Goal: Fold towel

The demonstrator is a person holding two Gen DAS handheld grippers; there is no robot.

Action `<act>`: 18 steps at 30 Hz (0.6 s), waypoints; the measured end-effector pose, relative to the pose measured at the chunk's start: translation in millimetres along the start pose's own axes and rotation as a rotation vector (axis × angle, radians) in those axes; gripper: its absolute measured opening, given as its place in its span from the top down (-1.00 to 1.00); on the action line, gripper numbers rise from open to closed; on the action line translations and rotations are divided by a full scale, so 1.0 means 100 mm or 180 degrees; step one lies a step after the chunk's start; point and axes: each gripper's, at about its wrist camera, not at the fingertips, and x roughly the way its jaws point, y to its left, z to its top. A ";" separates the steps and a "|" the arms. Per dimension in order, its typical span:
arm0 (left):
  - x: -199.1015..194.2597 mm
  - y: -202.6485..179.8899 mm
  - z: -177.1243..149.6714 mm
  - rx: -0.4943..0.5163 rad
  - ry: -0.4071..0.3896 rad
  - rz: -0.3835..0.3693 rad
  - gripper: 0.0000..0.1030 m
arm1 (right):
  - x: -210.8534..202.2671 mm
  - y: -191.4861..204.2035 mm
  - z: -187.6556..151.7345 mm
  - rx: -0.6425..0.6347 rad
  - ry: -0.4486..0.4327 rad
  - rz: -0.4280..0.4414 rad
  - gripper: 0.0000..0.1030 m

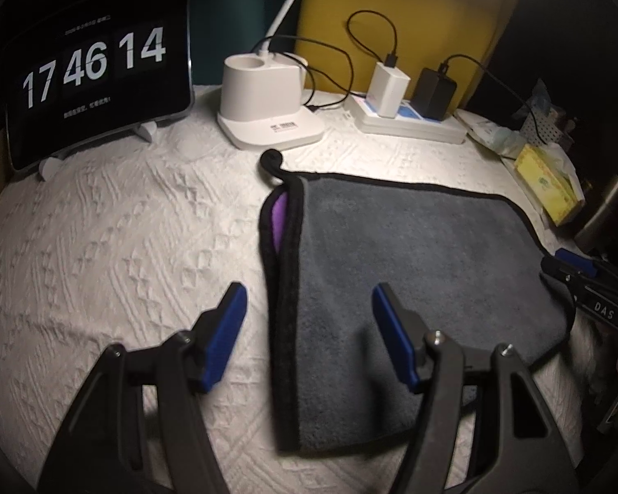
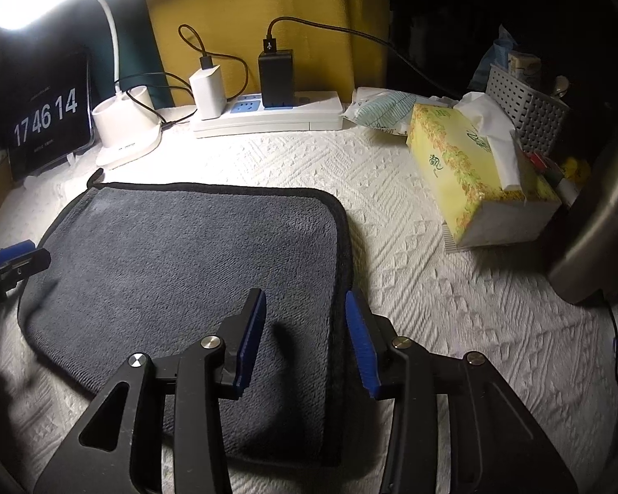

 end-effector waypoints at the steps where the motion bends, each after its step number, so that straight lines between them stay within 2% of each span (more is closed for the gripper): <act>1: -0.03 0.00 -0.02 0.0001 -0.0007 -0.0008 -0.26 | -0.03 0.02 -0.02 -0.0002 -0.0005 0.0001 0.15; 18: -0.47 -0.05 -0.24 0.0009 -0.0160 -0.0114 -0.26 | -0.49 0.19 -0.21 -0.0034 -0.0127 0.0011 0.14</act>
